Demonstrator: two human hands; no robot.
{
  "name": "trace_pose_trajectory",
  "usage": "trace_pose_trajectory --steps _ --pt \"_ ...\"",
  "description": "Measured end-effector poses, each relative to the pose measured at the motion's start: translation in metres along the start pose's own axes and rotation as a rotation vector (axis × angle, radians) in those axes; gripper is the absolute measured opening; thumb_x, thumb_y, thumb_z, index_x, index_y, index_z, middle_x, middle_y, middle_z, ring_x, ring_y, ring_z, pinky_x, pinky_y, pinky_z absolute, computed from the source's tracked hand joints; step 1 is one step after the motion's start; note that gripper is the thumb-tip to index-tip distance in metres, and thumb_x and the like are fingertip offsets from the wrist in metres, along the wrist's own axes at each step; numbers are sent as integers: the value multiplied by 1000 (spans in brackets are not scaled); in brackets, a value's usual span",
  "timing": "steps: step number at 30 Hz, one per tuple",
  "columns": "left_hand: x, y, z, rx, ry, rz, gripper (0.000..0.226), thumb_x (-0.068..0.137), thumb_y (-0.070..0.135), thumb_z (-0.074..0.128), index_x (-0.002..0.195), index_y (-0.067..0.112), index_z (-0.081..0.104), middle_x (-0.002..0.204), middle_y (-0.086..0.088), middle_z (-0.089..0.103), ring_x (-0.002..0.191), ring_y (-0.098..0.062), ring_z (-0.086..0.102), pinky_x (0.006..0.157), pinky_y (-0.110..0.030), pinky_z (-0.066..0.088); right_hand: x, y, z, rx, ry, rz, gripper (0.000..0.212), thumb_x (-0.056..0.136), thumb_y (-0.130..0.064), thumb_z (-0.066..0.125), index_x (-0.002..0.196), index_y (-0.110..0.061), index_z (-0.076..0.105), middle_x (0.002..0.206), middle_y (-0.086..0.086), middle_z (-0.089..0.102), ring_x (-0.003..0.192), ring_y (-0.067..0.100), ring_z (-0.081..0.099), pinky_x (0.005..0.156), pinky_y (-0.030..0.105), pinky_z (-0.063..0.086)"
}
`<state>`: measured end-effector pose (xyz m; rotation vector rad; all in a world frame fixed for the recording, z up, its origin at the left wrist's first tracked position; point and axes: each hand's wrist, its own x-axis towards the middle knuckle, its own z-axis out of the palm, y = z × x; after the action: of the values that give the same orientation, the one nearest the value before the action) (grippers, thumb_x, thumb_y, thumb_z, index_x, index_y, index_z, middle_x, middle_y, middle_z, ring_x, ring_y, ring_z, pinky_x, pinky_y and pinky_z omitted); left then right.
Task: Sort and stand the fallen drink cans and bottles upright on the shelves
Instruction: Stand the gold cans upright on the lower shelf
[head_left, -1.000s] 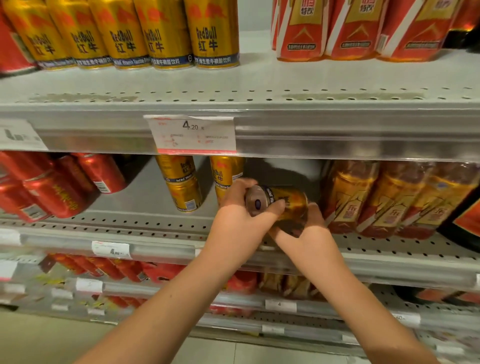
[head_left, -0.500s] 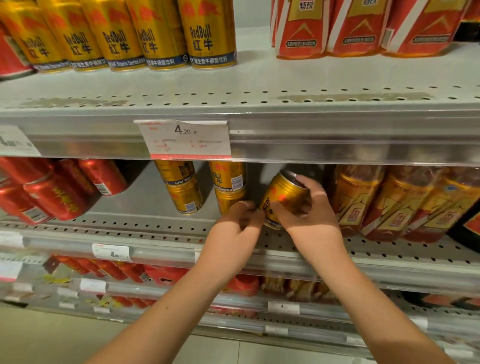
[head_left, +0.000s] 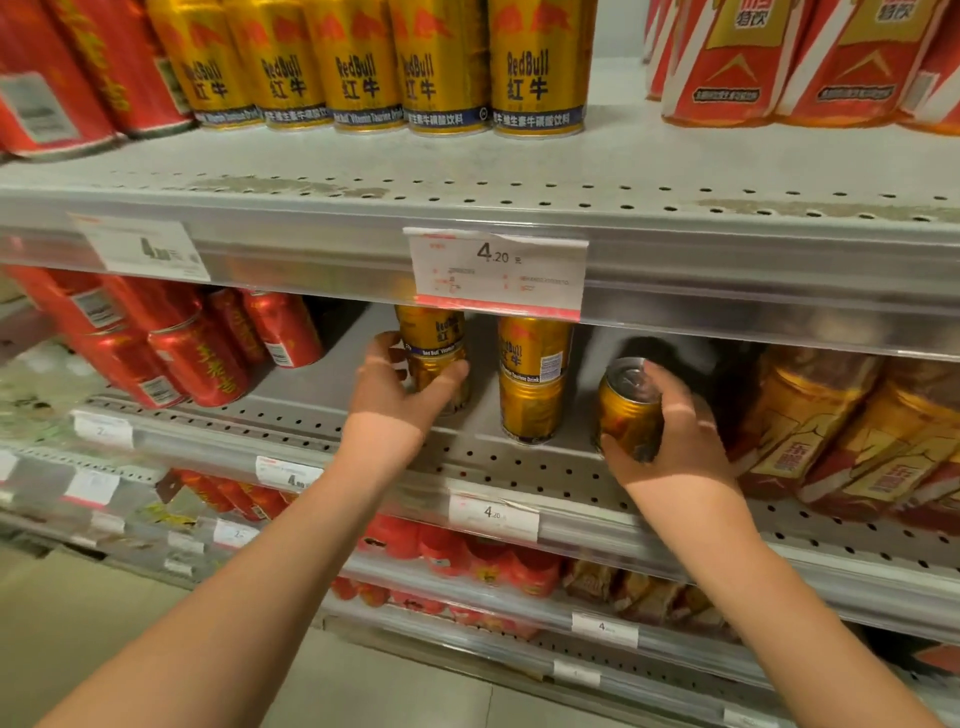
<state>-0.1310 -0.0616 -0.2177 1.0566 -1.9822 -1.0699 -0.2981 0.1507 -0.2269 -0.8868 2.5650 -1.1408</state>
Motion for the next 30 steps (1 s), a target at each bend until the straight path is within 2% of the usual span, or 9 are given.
trace_pose_trajectory --steps 3,6,8,11,13,15,17,19,30 --pt "13 0 -2 -57 21 7 72 80 47 83 136 28 43 130 7 59 119 -11 57 100 -33 48 -20 -6 -6 -9 162 -60 80 83 -32 77 149 -38 31 149 6 38 133 12 46 101 36 48" --pt "22 1 -9 -95 61 55 64 79 42 86 125 37 41 113 26 57 105 12 56 90 -14 47 -54 -20 -8 105 333 -256 36 88 -39 61 122 -45 50 108 -12 60 93 -21 51 69 8 40" --pt "27 2 -16 -72 43 94 60 81 40 85 123 39 43 108 30 56 94 25 54 75 1 42 -73 -37 4 184 172 -302 24 91 -43 53 110 -56 49 106 -25 57 102 -17 50 74 12 41" --pt "34 2 -27 -28 -23 129 55 83 39 83 126 34 50 109 29 58 91 30 52 70 7 38 -79 -64 40 134 -129 -323 37 93 -49 50 128 -59 42 113 -36 47 112 -19 45 81 9 38" --pt "38 -1 -38 -14 -79 144 52 83 40 83 126 33 54 112 26 61 98 23 57 76 3 42 -65 -79 63 58 -192 -288 54 95 -49 53 144 -52 31 114 -28 48 98 -19 50 73 4 38" --pt "42 -5 -48 -14 -144 155 50 83 44 82 125 32 58 116 20 66 106 11 62 89 -12 50 -43 -91 82 29 -230 -207 73 95 -44 59 155 -39 18 138 -12 48 112 -5 56 85 14 47" --pt "44 -9 -54 -23 -204 160 57 79 53 79 128 29 61 119 13 70 111 0 64 98 -29 53 -22 -103 98 54 -253 -118 87 92 -41 66 158 -34 11 158 -3 32 137 17 44 105 38 46" --pt "45 -9 -57 -44 -225 159 69 75 57 76 135 28 59 122 10 69 114 -4 64 100 -33 53 -5 -114 113 35 -240 -67 94 88 -41 71 159 -31 10 161 -1 30 142 24 39 109 44 41" --pt "42 -7 -40 -25 -183 170 66 83 49 80 139 34 48 127 16 61 103 23 52 77 -2 46 17 -121 148 105 -78 -39 80 83 -54 71 148 -28 33 136 1 56 118 26 59 93 47 54"
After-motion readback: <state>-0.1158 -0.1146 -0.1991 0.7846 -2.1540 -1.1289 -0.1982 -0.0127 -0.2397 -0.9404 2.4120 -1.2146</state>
